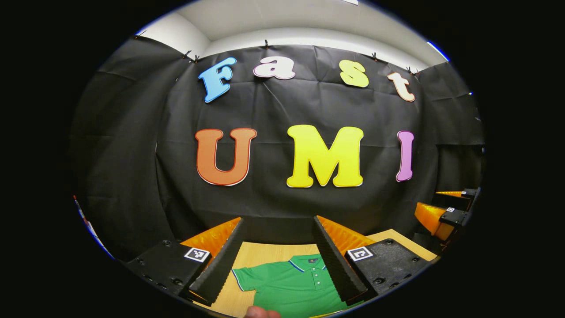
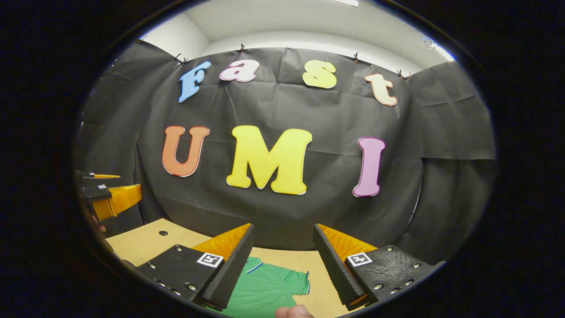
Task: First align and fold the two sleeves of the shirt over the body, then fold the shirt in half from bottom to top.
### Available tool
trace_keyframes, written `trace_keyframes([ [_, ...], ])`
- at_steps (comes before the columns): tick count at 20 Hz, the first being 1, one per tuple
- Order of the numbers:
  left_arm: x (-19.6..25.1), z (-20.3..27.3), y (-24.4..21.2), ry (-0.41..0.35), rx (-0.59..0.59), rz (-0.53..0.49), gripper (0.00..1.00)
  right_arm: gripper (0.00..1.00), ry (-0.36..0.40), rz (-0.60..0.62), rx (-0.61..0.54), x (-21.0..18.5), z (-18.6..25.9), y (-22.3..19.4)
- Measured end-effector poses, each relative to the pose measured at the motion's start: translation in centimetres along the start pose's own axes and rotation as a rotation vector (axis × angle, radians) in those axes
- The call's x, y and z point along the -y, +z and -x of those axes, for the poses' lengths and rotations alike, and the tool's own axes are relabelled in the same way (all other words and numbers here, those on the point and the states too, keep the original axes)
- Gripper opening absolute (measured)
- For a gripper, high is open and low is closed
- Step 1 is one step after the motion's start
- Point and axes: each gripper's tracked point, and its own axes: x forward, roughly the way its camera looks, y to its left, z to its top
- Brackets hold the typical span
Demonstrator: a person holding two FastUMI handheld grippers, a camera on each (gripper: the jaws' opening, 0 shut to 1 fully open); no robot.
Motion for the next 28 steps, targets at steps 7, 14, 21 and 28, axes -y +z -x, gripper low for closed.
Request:
trace_keyframes([
  [7,-1.2,-0.2,-2.4,0.027,-0.039,-0.004,0.98,0.87,-0.005,-0.023,-0.167,3.0,-3.2,-6.2],
  [14,-1.6,0.7,-4.9,0.046,-0.098,0.001,0.98,0.87,0.042,-0.037,-0.387,5.4,-8.4,-15.0],
  [21,-1.9,0.9,-7.2,0.075,-0.159,0.010,0.98,0.87,0.011,-0.015,-0.523,8.3,-14.7,-22.9],
  [28,-1.1,-0.5,-9.1,0.084,-0.209,0.014,0.98,0.87,0.014,0.016,-0.615,9.9,-19.1,-29.9],
])
